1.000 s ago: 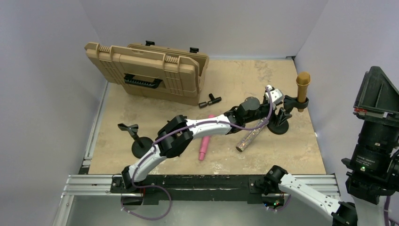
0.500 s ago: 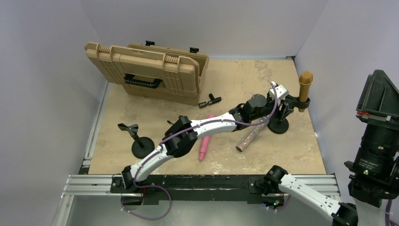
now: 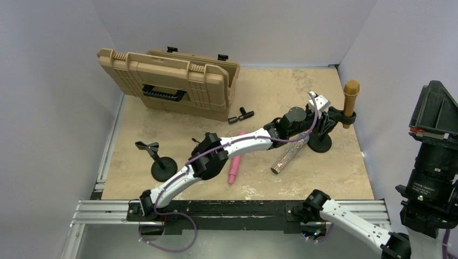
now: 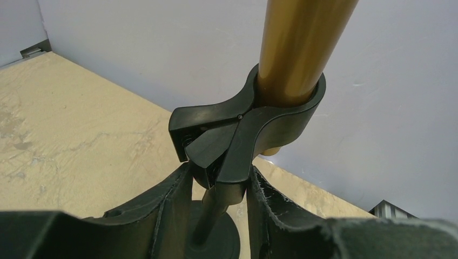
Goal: Remove the microphone from the stand
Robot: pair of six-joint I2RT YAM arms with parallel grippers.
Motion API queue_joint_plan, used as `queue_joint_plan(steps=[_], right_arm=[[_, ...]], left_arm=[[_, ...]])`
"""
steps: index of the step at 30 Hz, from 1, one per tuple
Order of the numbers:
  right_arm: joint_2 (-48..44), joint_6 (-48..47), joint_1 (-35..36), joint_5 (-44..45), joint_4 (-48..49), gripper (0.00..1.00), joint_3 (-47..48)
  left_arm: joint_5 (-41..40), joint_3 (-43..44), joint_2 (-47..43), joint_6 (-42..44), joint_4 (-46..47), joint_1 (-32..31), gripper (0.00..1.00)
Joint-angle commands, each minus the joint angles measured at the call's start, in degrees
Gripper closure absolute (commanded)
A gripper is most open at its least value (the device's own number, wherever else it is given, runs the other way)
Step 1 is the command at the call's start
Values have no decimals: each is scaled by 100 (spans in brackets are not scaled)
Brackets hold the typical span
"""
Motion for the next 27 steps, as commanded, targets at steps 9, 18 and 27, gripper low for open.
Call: queue_joint_plan(steps=[9, 18, 27], right_arm=[[235, 87, -19, -260, 21, 9, -20], [309, 153, -17, -280, 49, 9, -98], [312, 225, -17, -263, 94, 9, -124]], left_arm=[[85, 10, -459, 93, 346, -40, 100], [146, -71, -1017, -464, 379, -40, 100], [311, -247, -1740, -527, 225, -40, 100]])
